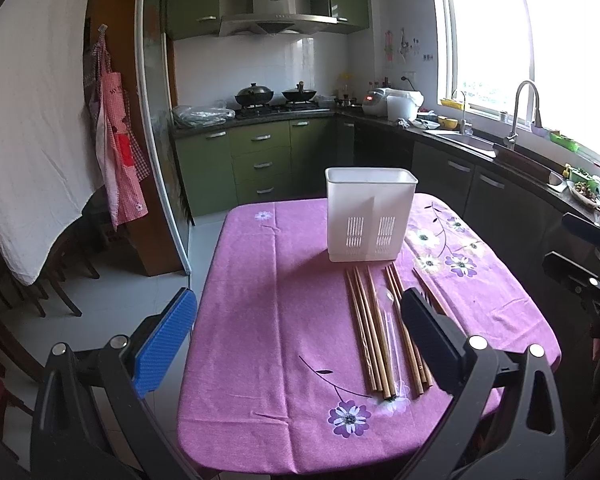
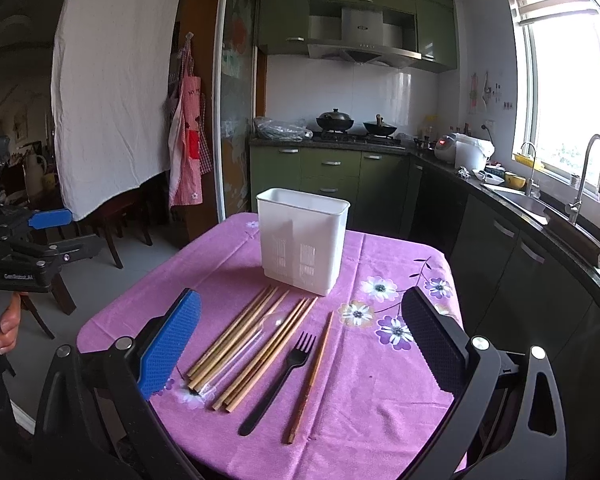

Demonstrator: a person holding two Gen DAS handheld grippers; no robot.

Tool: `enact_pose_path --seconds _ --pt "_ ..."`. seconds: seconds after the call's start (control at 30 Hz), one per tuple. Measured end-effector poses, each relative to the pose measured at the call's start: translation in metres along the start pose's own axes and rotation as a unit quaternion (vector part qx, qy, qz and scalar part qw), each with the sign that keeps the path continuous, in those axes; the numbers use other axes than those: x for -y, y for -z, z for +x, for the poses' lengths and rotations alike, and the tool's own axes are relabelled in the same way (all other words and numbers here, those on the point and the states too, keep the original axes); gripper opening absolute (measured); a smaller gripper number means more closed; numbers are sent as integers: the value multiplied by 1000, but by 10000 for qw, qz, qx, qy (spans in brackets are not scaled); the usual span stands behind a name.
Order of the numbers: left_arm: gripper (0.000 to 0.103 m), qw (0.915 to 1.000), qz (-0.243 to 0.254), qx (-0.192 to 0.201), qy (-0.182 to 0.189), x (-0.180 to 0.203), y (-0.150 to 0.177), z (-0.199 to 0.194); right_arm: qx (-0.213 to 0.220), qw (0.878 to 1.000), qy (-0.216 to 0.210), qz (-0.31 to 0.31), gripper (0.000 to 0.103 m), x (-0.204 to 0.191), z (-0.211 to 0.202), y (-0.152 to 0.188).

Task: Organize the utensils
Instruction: 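Grasp the black fork with the right tool while the left tool grasps the clear spoon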

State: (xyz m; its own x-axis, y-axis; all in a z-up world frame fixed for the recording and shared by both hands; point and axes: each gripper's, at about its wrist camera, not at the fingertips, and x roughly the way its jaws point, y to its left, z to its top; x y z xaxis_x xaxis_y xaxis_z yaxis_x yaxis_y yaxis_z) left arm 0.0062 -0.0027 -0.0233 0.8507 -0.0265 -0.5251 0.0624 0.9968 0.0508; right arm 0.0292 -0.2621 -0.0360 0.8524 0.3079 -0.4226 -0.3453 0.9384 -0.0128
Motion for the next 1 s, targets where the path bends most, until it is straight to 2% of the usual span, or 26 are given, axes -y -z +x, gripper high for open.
enact_pose_path --seconds 0.1,0.23,0.37,0.43,0.53,0.57,0.6,0.63,0.7,0.73,0.8,0.87,1.0 --pt "97 9998 -3 -163 61 1 -3 14 -140 9998 108 -91 99 3 9 -3" --pt "97 9970 -191 -661 347 2 -11 48 -657 9975 255 22 99 21 34 -8" --pt "97 9854 -487 -1381 871 10 -17 97 -1304 9906 20 407 99 49 66 -11" --pt "96 9804 -436 -1644 998 19 -20 118 -1690 9834 -117 644 99 65 84 -11" --pt "77 9705 -140 -2175 1033 44 -20 155 -2099 9738 -167 861 99 84 107 -7" --pt "67 9661 -97 -2339 1091 51 -18 166 -2177 9716 -150 915 99 88 112 -6" --pt "62 9584 -48 -2587 1207 59 -15 179 -2270 9689 -147 978 99 94 118 -4" --pt "56 9543 -17 -2712 1253 64 -13 185 -2349 9666 -147 1011 99 98 123 -2" --pt "46 9386 93 -3147 1409 80 -5 208 -2500 9617 -134 1117 98 107 132 3" --pt "43 9351 125 -3236 1441 84 -4 213 -2554 9594 -181 1181 97 110 136 5" --pt "29 9247 188 -3477 1536 95 2 227 -2626 9572 -234 1194 94 113 143 8" --pt "22 9181 237 -3639 1554 106 6 239 -2657 9567 -208 1167 93 113 146 11" --pt "21 9155 338 -3753 1411 117 5 253 -2738 9547 -272 1132 92 111 148 15"
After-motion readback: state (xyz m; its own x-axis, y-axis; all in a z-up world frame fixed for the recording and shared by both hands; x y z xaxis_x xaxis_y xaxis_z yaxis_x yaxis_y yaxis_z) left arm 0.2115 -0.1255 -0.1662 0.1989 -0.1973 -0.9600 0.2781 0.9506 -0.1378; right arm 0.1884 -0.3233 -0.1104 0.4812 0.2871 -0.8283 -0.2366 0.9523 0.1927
